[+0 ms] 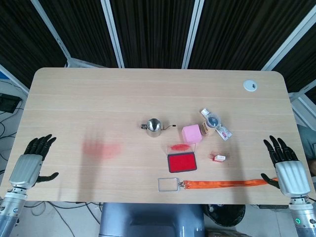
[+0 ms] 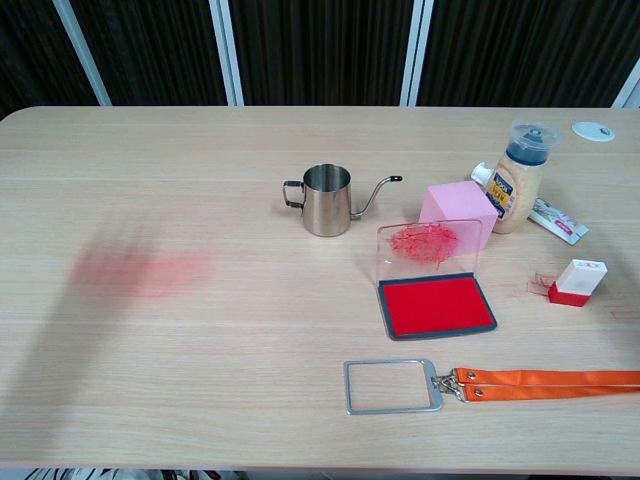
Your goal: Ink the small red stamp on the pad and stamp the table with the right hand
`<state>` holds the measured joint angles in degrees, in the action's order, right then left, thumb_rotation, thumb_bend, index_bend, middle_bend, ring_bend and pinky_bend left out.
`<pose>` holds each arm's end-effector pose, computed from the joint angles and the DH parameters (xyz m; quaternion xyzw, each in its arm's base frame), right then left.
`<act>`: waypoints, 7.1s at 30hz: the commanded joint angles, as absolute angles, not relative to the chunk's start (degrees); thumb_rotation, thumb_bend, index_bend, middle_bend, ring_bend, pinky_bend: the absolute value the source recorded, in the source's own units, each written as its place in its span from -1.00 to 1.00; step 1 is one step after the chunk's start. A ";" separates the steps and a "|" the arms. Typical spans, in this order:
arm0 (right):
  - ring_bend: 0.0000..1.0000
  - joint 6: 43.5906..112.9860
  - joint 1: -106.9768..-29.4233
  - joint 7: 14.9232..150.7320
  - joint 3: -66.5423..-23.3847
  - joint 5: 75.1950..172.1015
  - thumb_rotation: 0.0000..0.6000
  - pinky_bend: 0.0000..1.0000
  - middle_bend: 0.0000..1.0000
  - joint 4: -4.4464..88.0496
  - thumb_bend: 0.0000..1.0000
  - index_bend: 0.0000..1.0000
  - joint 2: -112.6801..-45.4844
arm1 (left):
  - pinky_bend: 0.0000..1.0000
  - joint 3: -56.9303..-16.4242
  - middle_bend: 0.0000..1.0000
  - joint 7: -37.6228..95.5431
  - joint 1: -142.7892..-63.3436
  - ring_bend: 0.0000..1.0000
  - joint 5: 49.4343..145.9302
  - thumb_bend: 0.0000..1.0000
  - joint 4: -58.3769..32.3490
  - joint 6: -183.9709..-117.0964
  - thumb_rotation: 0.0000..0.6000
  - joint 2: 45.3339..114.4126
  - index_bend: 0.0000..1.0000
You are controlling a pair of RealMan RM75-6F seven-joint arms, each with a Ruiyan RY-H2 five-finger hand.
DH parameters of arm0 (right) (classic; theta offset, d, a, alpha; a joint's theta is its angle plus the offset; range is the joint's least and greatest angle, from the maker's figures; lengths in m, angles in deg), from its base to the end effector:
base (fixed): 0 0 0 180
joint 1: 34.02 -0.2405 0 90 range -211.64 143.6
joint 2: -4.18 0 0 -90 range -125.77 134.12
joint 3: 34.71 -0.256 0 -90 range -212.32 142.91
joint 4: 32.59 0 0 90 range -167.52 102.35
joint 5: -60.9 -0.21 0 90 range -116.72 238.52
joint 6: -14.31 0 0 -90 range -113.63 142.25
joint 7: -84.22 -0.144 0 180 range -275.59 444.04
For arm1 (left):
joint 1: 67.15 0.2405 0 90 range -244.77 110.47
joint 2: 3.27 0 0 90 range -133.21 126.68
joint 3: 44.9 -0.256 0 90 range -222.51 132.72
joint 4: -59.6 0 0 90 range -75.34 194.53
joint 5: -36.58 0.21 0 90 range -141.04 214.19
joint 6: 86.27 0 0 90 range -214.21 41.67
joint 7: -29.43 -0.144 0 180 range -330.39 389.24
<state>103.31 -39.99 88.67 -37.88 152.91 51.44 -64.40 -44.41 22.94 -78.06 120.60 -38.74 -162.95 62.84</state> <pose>-0.3106 -0.1887 0.1507 0.6355 -0.2937 0.3916 0.5971 -0.2804 0.1981 0.1149 -0.6460 -0.4199 -0.3637 0.5235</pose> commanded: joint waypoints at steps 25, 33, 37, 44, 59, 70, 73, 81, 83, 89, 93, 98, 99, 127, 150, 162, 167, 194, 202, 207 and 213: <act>-1.00 101.13 -40.41 92.54 -37.48 152.30 1.00 -0.62 -1.00 56.89 -0.91 -1.00 -63.09 | -1.00 -44.58 -1.00 24.60 -78.45 -1.00 121.78 -0.97 -37.85 -162.69 1.00 62.19 -1.00; -0.88 95.32 -43.11 97.15 -38.86 148.29 1.00 -0.52 -0.75 60.47 -0.75 -0.83 -64.71 | -1.00 -44.75 -1.00 25.00 -78.69 -1.00 121.72 -0.97 -38.00 -162.02 1.00 61.64 -1.00; -0.70 91.43 -45.39 101.36 -40.13 145.08 1.00 -0.47 -0.55 61.03 -0.67 -0.57 -67.26 | -1.00 -44.77 -1.00 25.58 -78.84 -1.00 121.45 -0.97 -38.35 -161.53 1.00 61.21 -1.00; -0.55 86.18 -49.00 107.60 -42.39 138.16 1.00 -0.46 -0.35 59.37 -0.57 -0.30 -73.05 | -1.00 -44.74 -1.00 26.82 -79.04 -1.00 121.16 -0.97 -38.79 -160.98 1.00 60.43 -1.00; -0.46 82.18 -52.58 111.74 -43.98 129.82 1.00 -0.42 -0.20 54.29 -0.43 -0.14 -81.62 | -1.00 -44.81 -1.00 28.02 -79.35 -1.00 120.89 -0.97 -39.27 -160.22 1.00 59.67 -1.00; -0.45 80.91 -53.96 112.85 -44.17 125.99 1.00 -0.42 -0.18 51.65 -0.42 -0.09 -85.08 | -1.00 -44.92 -1.00 28.42 -79.48 -1.00 120.67 -0.97 -39.46 -159.78 1.00 59.46 -1.00; -0.44 80.55 -54.37 112.73 -44.25 125.19 1.00 -0.42 -0.15 50.51 -0.40 -0.06 -85.98 | -1.00 -44.91 -1.00 28.44 -79.50 -1.00 120.56 -0.97 -39.55 -159.71 1.00 59.42 -1.00; -0.43 79.86 -55.37 112.67 -44.26 124.07 1.00 -0.42 -0.14 48.18 -0.38 -0.04 -87.32 | -1.00 -44.91 -1.00 28.47 -79.56 -1.00 120.32 -0.97 -39.64 -159.52 1.00 59.37 -1.00; -0.43 79.69 -55.62 112.63 -44.46 123.65 1.00 -0.42 -0.13 47.79 -0.37 -0.03 -87.63 | -1.00 -44.90 -1.00 28.52 -79.58 -1.00 120.29 -0.97 -39.67 -159.50 1.00 59.35 -1.00; -0.42 79.38 -56.31 112.90 -44.55 122.73 1.00 -0.42 -0.11 46.84 -0.31 0.00 -88.43 | -1.00 -44.90 -1.00 28.70 -79.66 -1.00 120.14 -0.97 -39.70 -159.29 1.00 59.26 -1.00; -0.42 79.11 -56.65 112.92 -44.37 122.34 1.00 -0.42 -0.10 46.14 -0.28 0.03 -88.98 | -1.00 -44.90 -1.00 28.77 -79.69 -1.00 120.05 -0.97 -39.75 -159.20 1.00 59.23 -1.00; -0.42 78.92 -57.02 112.98 -44.27 121.92 1.00 -0.42 -0.09 45.50 -0.28 0.04 -89.51 | -1.00 -44.88 -1.00 28.81 -79.71 -1.00 119.93 -0.97 -39.80 -159.15 1.00 59.20 -1.00; -0.42 78.91 -57.12 112.96 -44.28 121.87 1.00 -0.42 -0.09 45.46 -0.28 0.04 -89.61 | -1.00 -44.88 -1.00 28.83 -79.73 -1.00 119.89 -0.97 -39.78 -159.10 1.00 59.20 -1.00; -0.41 78.93 -58.00 113.67 -43.87 119.86 1.00 -0.42 -0.06 45.13 -0.15 0.08 -89.92 | -1.00 -44.97 -1.00 28.88 -79.78 -1.00 119.71 -0.97 -40.05 -158.91 1.00 59.05 -1.00; -0.08 80.49 -57.46 105.49 -40.43 129.96 1.00 -0.17 0.25 45.60 0.34 0.44 -86.48 | -1.00 -44.97 -1.00 29.02 -79.79 -1.00 119.56 -0.97 -40.16 -158.84 1.00 59.00 -1.00; 0.00 84.06 -58.04 89.95 -35.48 147.23 1.00 -0.07 0.32 45.90 0.37 0.52 -81.11 | -1.00 -44.95 -1.00 28.37 -79.75 -1.00 118.86 -0.97 -40.50 -158.60 1.00 59.22 -1.00; 0.01 83.48 -58.91 89.44 -35.11 149.18 1.00 -0.07 0.32 47.35 0.37 0.54 -81.54 | -1.00 -44.83 -1.00 28.20 -79.65 -1.00 118.63 -0.97 -40.54 -158.81 1.00 59.35 -1.00; 0.02 79.06 -63.14 93.54 -37.93 147.89 1.00 -0.07 0.35 42.05 0.38 0.58 -93.39 | -1.00 -44.82 -1.00 29.20 -79.94 -1.00 118.42 -0.97 -40.66 -158.02 1.00 58.96 -1.00; 0.02 78.33 -63.79 94.44 -37.73 147.76 1.00 -0.07 0.35 38.56 0.38 0.58 -95.70 | -1.00 -44.87 -1.00 29.28 -80.00 -1.00 118.51 -0.97 -40.67 -157.91 1.00 58.91 -1.00; 0.02 78.00 -64.05 94.78 -37.68 147.56 1.00 -0.07 0.35 36.35 0.39 0.58 -96.99 | -1.00 -44.85 -1.00 29.33 -79.99 -1.00 118.39 -0.97 -40.72 -157.89 1.00 58.91 -1.00; 0.02 77.27 -64.17 94.69 -37.39 147.15 1.00 -0.07 0.36 35.48 0.39 0.58 -97.70 | -1.00 -44.82 -1.00 29.45 -80.01 -1.00 118.38 -0.97 -40.74 -157.88 1.00 58.87 -1.00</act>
